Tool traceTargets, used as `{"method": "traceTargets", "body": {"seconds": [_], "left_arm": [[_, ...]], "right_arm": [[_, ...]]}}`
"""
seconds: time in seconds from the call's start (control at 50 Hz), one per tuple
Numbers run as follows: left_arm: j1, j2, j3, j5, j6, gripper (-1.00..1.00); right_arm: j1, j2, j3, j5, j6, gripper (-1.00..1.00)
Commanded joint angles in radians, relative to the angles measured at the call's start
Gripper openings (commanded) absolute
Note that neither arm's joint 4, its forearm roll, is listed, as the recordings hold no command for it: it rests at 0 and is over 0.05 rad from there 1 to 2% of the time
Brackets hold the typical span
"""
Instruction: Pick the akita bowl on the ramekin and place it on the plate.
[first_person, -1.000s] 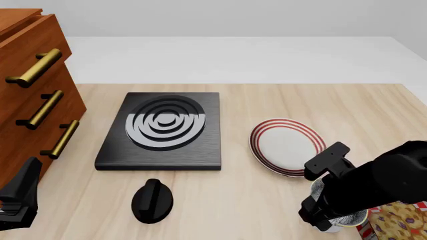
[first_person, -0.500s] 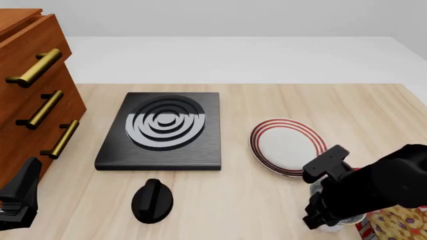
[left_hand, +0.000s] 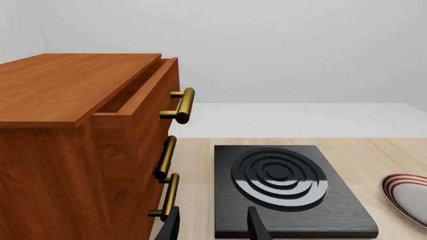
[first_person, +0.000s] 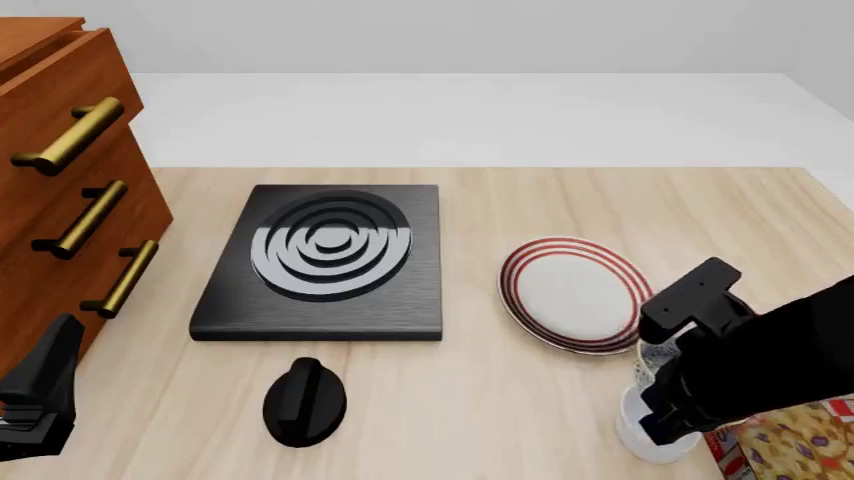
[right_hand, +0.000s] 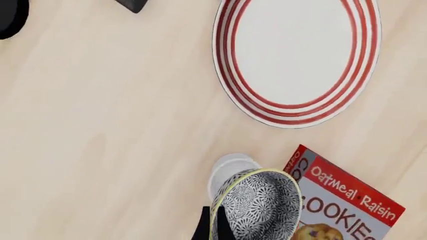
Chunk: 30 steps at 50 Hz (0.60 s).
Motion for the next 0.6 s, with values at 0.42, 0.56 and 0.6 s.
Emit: {"method": "traceTargets", "body": {"seconds": [0.42,0.56,0.6], "left_arm": [[0.000,0.000,0.000,0.000,0.000,1.00],[0.000,0.000,0.000,0.000,0.000,1.00],[0.000,0.000,0.000,0.000,0.000,1.00]], "right_arm": [[-0.117,0.024,-0.372,0.249,-0.191,-1.00],[-0.164,0.123,-0.452,0.203,-0.240,-1.00],[-0.172,0.146,-0.465,0.190,-0.251,-1.00]]}}
